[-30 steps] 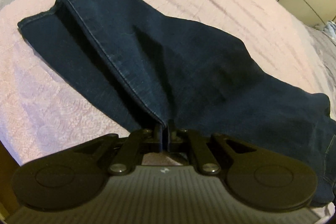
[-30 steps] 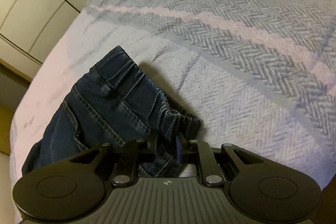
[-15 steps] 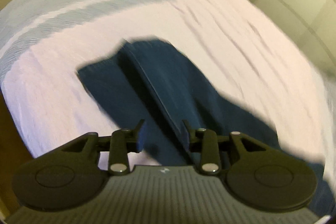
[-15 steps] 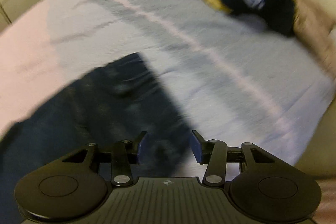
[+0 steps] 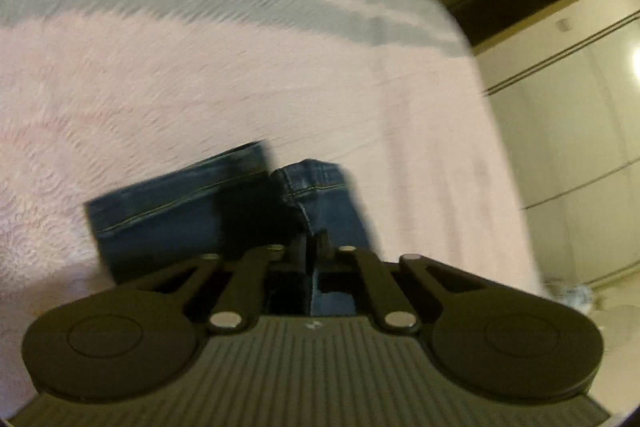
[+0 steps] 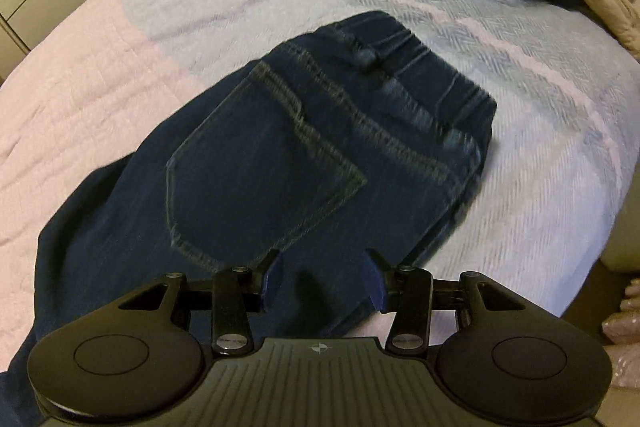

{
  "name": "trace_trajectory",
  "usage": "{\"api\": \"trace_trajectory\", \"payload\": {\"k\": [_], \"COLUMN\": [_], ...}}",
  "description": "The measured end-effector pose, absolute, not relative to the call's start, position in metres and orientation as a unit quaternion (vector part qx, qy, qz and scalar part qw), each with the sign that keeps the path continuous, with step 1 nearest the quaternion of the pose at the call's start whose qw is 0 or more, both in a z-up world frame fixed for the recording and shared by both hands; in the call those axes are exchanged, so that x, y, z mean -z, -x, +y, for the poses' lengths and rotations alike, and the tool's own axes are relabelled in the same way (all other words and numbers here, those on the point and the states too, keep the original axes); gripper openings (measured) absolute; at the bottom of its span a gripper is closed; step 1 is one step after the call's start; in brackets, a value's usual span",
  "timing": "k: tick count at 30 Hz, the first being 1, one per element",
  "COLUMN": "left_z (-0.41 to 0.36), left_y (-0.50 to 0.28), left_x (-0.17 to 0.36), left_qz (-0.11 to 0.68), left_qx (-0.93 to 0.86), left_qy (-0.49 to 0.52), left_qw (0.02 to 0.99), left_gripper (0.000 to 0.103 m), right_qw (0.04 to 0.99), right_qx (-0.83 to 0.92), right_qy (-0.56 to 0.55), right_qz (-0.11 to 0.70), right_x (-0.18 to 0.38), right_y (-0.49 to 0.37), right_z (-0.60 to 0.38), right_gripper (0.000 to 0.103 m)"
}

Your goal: Fold clothes

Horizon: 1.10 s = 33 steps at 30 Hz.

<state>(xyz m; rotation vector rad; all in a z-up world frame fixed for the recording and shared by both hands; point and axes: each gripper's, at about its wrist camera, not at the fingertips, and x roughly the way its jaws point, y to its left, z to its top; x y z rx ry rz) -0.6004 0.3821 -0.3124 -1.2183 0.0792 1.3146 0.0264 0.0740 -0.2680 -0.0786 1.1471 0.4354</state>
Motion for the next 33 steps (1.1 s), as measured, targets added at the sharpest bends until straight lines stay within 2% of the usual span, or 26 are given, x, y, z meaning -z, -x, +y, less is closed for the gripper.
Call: {"api": "trace_trajectory", "payload": {"k": [5,7,11,14,16,18,21,22,28,31,33], "left_z": [0.338,0.341,0.347,0.349,0.350,0.352,0.356,0.355,0.325,0.329,0.336], "left_y": [0.606,0.619,0.657,0.654,0.652,0.652,0.652,0.653,0.657,0.656,0.660], "left_x": [0.259,0.297,0.369,0.360,0.355,0.354,0.359,0.358,0.333,0.354,0.381], "left_qz": [0.045,0.078,0.017,0.017,0.016,0.016,0.017,0.019,0.011,0.048,0.051], "left_qx": [-0.579,-0.596,-0.576,-0.568,-0.562,-0.557,-0.551,-0.552,-0.543,-0.541,-0.534], "left_qy": [0.431,0.466,0.600,0.580,0.567,0.562,0.557,0.549,0.427,0.403,0.438], "left_qw": [0.690,0.649,0.555,0.583,0.602,0.611,0.622,0.627,0.723,0.736,0.722], "left_gripper": [0.002,0.006,0.005,0.006,0.017,0.021,0.019,0.001,0.000,0.001,0.002], "right_qw": [0.833,0.833,0.833,0.835,0.835,0.837,0.841,0.842,0.845,0.841,0.839], "right_qx": [-0.193,-0.195,-0.216,-0.241,-0.253,-0.264,-0.282,-0.287,-0.333,-0.363,-0.379], "right_qy": [0.071,0.081,0.116,0.138,0.127,0.100,0.063,0.051,-0.015,-0.049,-0.067], "right_qz": [0.514,0.512,0.495,0.475,0.472,0.469,0.458,0.454,0.419,0.398,0.384], "right_x": [0.270,0.277,0.289,0.293,0.294,0.295,0.300,0.302,0.309,0.315,0.317], "right_y": [-0.012,-0.009,0.001,0.005,0.002,-0.002,-0.009,-0.011,-0.021,-0.024,-0.023], "right_z": [0.085,0.090,0.100,0.101,0.095,0.088,0.079,0.076,0.048,0.030,0.018], "right_gripper": [0.047,0.047,0.047,0.047,0.047,0.047,0.047,0.047,0.047,0.047,0.047]}}
